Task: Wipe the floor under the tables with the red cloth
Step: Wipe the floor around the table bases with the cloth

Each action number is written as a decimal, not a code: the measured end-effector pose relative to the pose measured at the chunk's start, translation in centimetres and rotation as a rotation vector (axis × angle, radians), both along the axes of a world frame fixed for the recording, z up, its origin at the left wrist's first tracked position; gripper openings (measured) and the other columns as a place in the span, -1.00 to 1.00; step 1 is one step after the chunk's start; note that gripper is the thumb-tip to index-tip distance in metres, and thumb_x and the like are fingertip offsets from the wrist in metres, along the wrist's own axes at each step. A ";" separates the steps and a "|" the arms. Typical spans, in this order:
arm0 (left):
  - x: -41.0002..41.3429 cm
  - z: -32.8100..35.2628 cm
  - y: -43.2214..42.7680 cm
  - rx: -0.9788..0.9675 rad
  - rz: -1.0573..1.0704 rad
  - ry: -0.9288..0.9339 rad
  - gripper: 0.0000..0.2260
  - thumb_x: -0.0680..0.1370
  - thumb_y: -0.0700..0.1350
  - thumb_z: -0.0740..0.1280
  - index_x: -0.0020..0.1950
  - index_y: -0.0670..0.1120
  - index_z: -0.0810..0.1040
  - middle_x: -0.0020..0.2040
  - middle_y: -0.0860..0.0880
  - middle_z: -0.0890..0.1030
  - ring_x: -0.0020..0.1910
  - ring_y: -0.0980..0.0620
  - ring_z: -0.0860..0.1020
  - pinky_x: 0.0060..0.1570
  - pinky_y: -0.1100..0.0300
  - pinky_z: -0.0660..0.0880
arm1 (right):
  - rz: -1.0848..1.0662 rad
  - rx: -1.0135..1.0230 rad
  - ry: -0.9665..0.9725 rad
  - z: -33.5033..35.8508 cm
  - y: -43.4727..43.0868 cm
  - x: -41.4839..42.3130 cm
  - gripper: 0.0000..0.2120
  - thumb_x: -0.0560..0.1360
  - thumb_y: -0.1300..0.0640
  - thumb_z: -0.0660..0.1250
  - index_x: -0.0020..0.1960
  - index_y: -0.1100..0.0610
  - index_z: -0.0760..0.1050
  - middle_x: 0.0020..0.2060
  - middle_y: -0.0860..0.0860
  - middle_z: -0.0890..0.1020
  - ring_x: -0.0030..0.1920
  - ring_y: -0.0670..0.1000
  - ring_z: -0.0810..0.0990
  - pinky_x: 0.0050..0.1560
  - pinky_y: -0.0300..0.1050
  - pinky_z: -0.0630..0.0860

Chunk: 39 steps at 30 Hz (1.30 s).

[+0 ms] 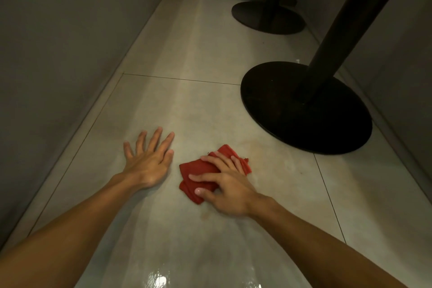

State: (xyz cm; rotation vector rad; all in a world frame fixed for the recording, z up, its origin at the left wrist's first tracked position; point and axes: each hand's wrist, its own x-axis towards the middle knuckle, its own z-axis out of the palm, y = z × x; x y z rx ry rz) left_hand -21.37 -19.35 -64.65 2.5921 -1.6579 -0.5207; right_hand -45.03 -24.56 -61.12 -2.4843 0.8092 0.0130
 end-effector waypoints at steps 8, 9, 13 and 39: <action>0.0 0.1 0.2 -0.003 -0.007 0.015 -0.53 0.62 0.23 -0.19 0.52 0.32 -0.21 0.56 0.18 -0.29 0.54 -0.10 -0.31 0.40 -0.30 -0.31 | 0.272 0.013 -0.024 0.1 5.6 -1.9 -0.62 0.55 -0.23 0.21 0.36 -0.29 0.40 0.54 -0.16 0.12 0.55 -0.08 -0.23 0.47 0.18 -0.34; 0.0 0.1 0.1 -0.004 -0.008 0.015 -0.53 0.62 0.23 -0.19 0.52 0.32 -0.21 0.56 0.18 -0.29 0.54 -0.10 -0.31 0.40 -0.30 -0.31 | 0.318 0.033 -0.036 0.0 6.2 -2.5 -0.63 0.55 -0.23 0.23 0.35 -0.29 0.42 0.53 -0.17 0.12 0.55 -0.10 -0.24 0.46 0.17 -0.35; 0.0 0.2 0.2 -0.002 -0.012 0.020 -0.53 0.62 0.23 -0.19 0.52 0.32 -0.21 0.56 0.17 -0.30 0.53 -0.09 -0.31 0.40 -0.29 -0.32 | 0.444 0.067 -0.044 0.1 6.1 -4.2 -0.64 0.56 -0.19 0.25 0.35 -0.27 0.43 0.54 -0.21 0.10 0.54 -0.14 -0.24 0.48 0.13 -0.33; -0.1 -0.1 0.2 -0.012 -0.004 -0.027 -0.54 0.62 0.23 -0.17 0.52 0.33 -0.18 0.57 0.17 -0.25 0.54 -0.09 -0.29 0.41 -0.29 -0.29 | -0.265 -0.057 0.076 -0.6 -9.3 -0.9 -0.61 0.57 -0.26 0.12 0.40 -0.34 0.30 0.53 -0.08 0.14 0.54 0.09 -0.02 0.50 0.22 -0.10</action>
